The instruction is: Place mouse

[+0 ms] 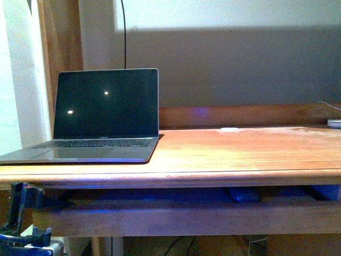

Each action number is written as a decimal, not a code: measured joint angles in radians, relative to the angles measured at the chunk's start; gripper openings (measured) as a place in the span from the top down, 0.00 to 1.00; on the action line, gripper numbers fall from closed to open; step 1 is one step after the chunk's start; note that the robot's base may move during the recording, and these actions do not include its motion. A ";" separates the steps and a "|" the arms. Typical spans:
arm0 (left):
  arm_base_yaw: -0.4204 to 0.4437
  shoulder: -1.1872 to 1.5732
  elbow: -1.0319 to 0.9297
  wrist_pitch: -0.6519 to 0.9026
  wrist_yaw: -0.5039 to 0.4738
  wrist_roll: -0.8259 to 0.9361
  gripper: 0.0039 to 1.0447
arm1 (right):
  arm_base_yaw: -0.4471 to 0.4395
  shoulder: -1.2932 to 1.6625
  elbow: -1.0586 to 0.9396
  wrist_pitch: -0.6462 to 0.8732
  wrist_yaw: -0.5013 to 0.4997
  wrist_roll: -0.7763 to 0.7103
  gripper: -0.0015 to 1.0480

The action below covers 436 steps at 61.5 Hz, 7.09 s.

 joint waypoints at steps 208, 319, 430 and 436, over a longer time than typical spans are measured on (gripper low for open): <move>-0.245 -1.963 -0.842 -0.840 -0.803 -1.737 0.98 | 0.101 0.151 0.019 0.098 0.074 0.068 0.07; -0.076 -2.011 -0.877 -0.855 -0.640 -1.733 0.07 | 0.651 1.398 0.802 0.034 0.427 0.042 0.07; -0.076 -2.011 -0.877 -0.855 -0.640 -1.733 0.07 | 0.591 1.321 1.031 -0.136 0.365 0.189 0.47; -0.076 -2.011 -0.877 -0.855 -0.640 -1.733 0.07 | 0.615 1.400 1.115 -0.128 0.406 0.188 0.47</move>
